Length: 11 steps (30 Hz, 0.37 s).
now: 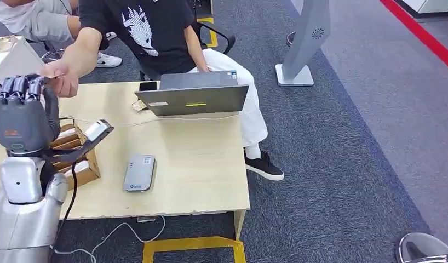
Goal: Pass the card to the sensor for recognition and then transmit it.
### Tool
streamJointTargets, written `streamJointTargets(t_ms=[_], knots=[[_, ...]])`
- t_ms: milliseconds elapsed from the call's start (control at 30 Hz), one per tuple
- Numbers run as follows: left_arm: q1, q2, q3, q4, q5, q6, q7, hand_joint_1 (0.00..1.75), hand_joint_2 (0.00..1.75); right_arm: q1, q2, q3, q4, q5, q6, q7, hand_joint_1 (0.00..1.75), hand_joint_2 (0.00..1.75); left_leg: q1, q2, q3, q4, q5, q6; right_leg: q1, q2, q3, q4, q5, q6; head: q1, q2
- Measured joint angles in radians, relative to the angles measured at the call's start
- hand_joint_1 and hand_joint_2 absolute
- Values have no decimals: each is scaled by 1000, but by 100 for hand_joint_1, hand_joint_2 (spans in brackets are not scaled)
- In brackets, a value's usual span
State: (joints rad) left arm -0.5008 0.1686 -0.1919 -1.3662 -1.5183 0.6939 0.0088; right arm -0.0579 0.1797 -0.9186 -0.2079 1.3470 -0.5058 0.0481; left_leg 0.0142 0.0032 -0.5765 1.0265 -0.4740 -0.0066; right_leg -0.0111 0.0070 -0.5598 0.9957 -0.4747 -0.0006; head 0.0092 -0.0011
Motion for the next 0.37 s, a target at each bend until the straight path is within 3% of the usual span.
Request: streamJointTargets(t_ms=[367], knots=[[37,1,-14,-128,1,0,9,0,175,-1,5,0,4,4,1,15,0,175,0,0,0,0,1,-1,0,0,-1,1,0,0,-1,0]])
